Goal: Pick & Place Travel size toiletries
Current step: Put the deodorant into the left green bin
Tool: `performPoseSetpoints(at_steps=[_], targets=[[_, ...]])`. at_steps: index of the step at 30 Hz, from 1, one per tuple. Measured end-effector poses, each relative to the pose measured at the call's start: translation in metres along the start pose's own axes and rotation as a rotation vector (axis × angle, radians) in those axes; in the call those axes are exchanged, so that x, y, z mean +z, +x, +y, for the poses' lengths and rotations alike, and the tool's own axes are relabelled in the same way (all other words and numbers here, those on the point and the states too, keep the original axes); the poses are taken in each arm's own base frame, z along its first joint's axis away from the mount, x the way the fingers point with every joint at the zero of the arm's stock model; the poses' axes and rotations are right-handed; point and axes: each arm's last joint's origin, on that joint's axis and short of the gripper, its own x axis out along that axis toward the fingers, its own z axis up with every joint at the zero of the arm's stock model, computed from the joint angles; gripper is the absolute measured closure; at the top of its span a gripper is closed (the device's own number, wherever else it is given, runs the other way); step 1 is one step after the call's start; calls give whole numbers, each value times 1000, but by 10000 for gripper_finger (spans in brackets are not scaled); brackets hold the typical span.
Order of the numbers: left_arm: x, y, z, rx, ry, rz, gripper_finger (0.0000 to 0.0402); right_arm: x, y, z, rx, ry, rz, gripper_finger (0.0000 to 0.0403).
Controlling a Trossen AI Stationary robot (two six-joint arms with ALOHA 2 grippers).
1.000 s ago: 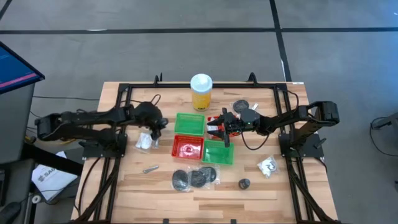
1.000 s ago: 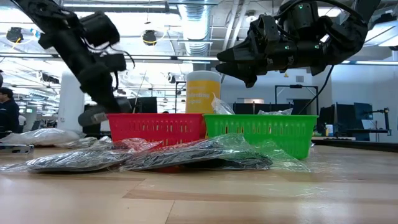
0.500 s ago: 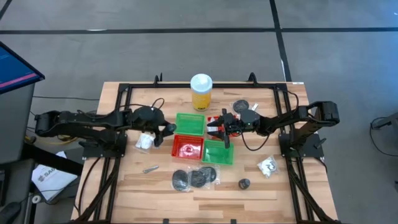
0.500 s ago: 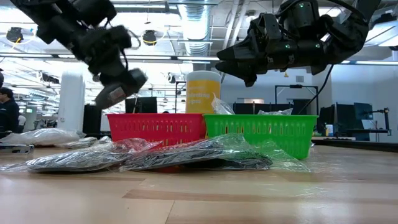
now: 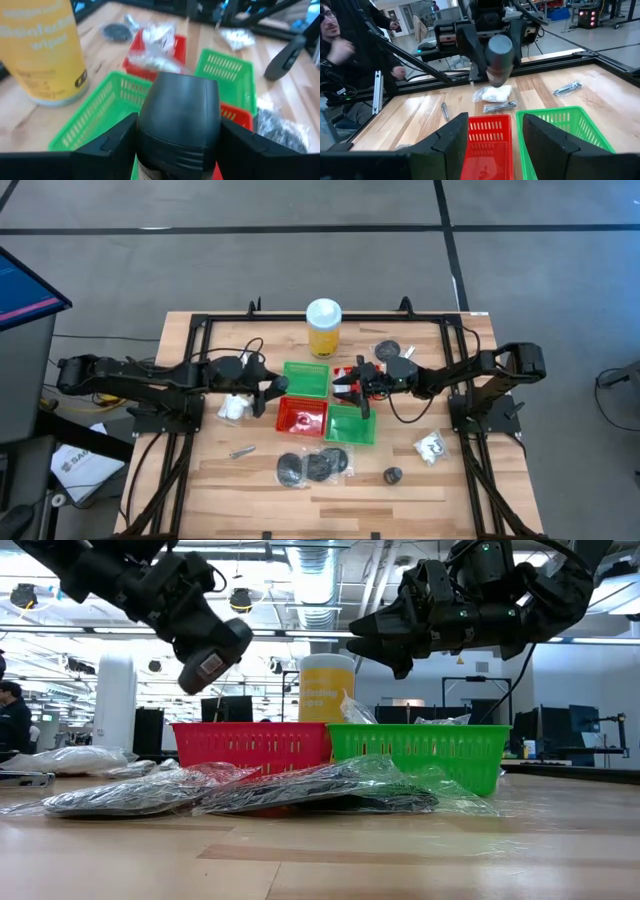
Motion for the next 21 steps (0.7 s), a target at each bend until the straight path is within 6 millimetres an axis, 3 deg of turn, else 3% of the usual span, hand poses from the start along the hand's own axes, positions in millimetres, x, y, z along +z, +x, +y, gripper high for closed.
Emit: performPoseSetpoints(at_steps=[5, 9, 16, 21], targets=[[3, 5, -1, -7, 10, -43, 196, 0, 0, 0, 0, 0, -1, 227], [1, 21, 1, 4, 43, -54, 196, 1, 0, 0, 1, -1, -8, 227], [-12, 51, 20, 85, 33, 10, 196, 1, 0, 0, 1, -1, -8, 226], [-8, 67, 32, 105, 12, 34, 196, 1, 0, 0, 1, -1, -8, 229]])
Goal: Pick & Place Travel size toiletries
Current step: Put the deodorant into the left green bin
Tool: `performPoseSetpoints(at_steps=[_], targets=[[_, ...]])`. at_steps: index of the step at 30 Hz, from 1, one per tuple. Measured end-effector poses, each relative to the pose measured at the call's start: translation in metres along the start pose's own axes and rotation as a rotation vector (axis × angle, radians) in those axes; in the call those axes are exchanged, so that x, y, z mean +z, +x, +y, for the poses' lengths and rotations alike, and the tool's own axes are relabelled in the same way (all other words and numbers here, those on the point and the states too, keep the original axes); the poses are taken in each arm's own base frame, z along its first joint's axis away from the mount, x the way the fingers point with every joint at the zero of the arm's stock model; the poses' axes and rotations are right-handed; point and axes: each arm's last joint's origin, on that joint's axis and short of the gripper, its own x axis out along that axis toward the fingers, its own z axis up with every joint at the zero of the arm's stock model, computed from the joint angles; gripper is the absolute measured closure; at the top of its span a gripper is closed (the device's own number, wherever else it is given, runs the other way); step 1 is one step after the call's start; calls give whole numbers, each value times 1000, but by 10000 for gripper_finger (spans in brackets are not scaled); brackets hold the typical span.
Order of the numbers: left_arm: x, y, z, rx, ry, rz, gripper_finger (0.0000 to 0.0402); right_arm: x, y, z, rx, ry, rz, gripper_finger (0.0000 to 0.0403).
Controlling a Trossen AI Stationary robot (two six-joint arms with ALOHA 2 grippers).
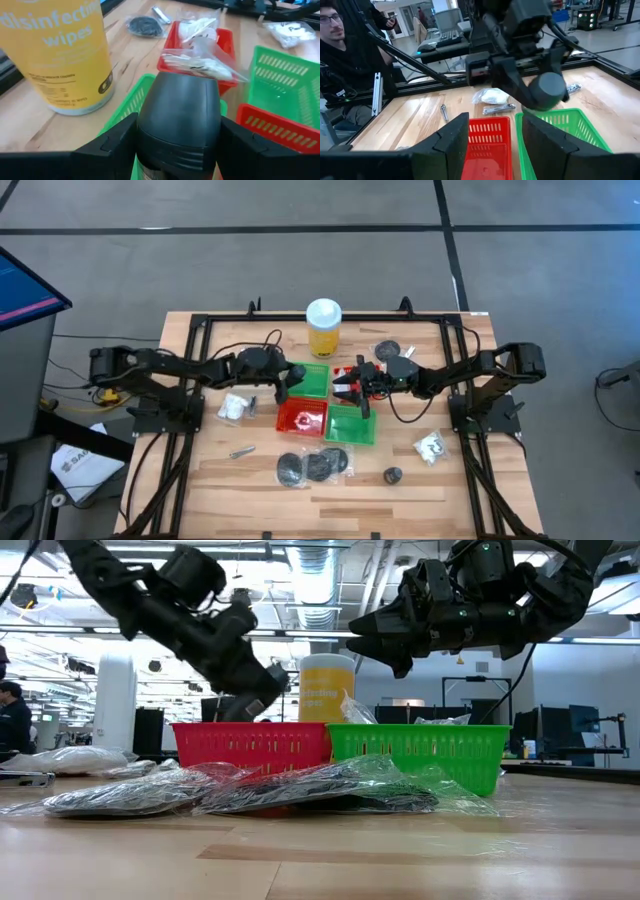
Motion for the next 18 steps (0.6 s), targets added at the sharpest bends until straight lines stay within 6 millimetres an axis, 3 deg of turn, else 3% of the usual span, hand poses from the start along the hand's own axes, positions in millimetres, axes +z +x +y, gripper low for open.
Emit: performPoseSetpoints(at_steps=[6, 18], targets=[[10, 18, 0, -17, 8, 0, 197, 0, 0, 0, 0, 0, 0, 228], [1, 40, 11, 21, -10, 53, 190, 0, 0, 0, 0, 0, 1, 232]])
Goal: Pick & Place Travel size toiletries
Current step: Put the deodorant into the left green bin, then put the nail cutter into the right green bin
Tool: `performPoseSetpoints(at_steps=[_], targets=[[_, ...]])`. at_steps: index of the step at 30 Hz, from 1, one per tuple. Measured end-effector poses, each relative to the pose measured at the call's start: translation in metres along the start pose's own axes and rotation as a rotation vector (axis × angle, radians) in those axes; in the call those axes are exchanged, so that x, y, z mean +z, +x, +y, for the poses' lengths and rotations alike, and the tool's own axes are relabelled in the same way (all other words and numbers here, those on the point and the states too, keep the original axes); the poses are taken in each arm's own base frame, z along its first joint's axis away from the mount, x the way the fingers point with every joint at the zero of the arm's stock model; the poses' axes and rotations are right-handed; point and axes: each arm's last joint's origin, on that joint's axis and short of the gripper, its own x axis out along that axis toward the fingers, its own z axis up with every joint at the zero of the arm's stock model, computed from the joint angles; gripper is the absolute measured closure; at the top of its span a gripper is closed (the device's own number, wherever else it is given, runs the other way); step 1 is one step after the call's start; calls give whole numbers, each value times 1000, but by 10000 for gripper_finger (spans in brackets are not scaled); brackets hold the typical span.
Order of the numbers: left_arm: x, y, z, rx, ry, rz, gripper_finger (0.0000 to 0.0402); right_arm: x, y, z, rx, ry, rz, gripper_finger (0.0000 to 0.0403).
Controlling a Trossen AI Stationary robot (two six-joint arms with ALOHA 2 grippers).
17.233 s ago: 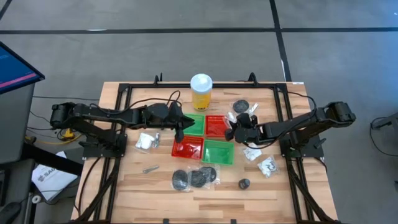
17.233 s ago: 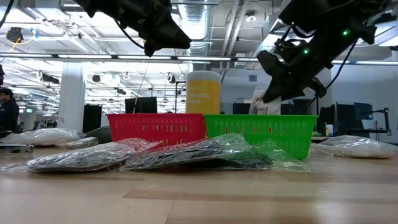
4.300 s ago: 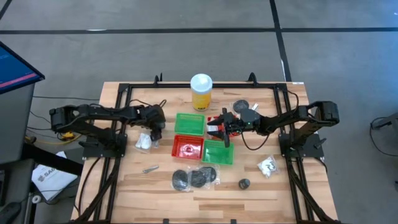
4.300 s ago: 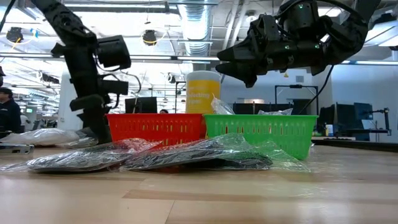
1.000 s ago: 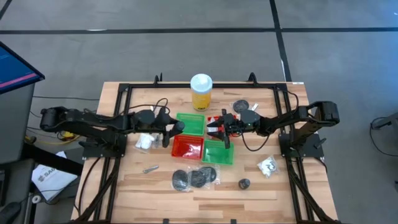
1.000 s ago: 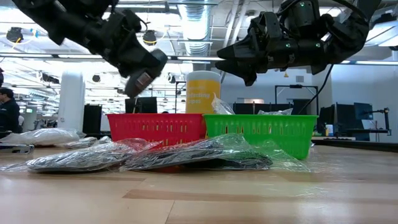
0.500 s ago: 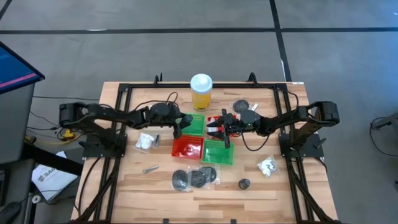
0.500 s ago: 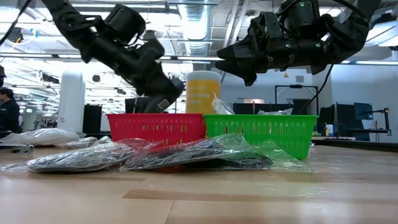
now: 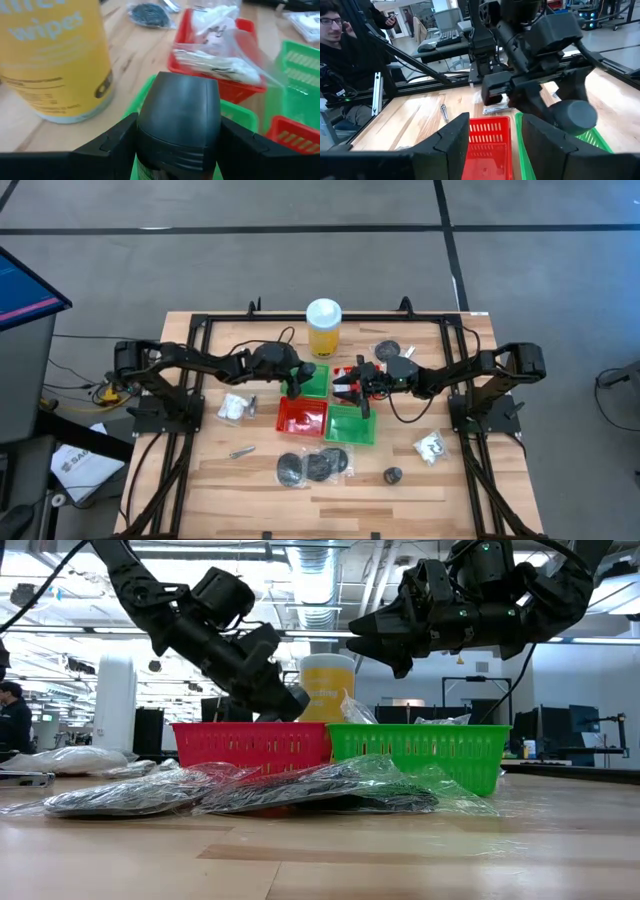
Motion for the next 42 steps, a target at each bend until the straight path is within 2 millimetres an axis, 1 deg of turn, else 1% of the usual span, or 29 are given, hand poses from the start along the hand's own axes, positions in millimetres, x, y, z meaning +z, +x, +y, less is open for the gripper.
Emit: performPoseSetpoints(at_steps=[6, 15, 25, 30, 36, 42], targets=[[0, 0, 1, 2, -1, -1, 186, 0, 0, 0, 0, 0, 0, 233], [1, 0, 0, 1, -1, -10, 161, 0, 0, 0, 0, 0, 0, 232], [1, 0, 0, 1, -1, -12, 169, 0, 0, 0, 0, 0, 0, 232], [1, 0, 0, 2, 30, -13, 170, 0, 0, 0, 0, 0, 0, 233], [1, -5, 4, 107, 34, 15, 170, -1, 0, 0, -1, 1, 8, 233], [4, -25, 8, 262, -29, 62, 170, -2, 0, 0, -3, 4, 22, 233]])
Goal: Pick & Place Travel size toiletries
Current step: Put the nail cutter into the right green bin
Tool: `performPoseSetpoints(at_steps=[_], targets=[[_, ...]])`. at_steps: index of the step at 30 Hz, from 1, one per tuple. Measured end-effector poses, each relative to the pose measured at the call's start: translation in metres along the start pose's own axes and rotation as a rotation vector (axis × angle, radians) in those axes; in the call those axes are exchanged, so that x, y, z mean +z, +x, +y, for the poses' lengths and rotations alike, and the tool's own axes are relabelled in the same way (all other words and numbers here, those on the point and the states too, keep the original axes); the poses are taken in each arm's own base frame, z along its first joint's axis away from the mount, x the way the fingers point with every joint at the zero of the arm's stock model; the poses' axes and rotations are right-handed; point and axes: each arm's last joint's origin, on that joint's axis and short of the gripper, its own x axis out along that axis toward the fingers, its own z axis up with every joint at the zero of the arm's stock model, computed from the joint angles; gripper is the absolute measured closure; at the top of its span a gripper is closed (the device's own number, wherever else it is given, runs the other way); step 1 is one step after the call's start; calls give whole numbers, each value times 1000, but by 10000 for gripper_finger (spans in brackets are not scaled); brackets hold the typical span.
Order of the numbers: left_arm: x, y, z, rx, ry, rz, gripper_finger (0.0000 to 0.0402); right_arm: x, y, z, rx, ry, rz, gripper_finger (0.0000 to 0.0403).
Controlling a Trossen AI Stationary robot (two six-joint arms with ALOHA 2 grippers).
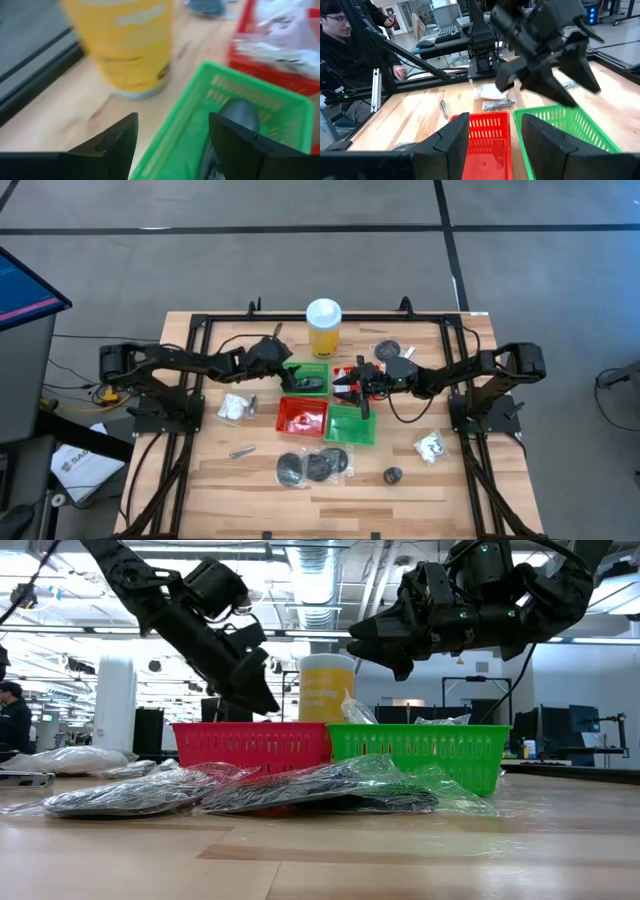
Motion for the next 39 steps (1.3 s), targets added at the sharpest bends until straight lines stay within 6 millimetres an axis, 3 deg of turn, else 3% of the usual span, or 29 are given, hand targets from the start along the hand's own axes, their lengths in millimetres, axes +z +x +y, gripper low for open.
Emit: performPoseSetpoints(at_steps=[7, 17, 26, 39], targets=[[1, -26, 16, 141, -175, 28, 170, -1, 0, 1, 1, 1, 5, 233], [-37, -33, 52, 308, -438, 89, 170, -2, 1, 7, 24, -2, 13, 236], [-69, -33, 71, 424, -510, 159, 170, -2, 1, 7, 24, -2, 10, 238], [-75, -34, 77, 497, -531, 164, 178, -2, 1, 7, 25, -3, 9, 238]])
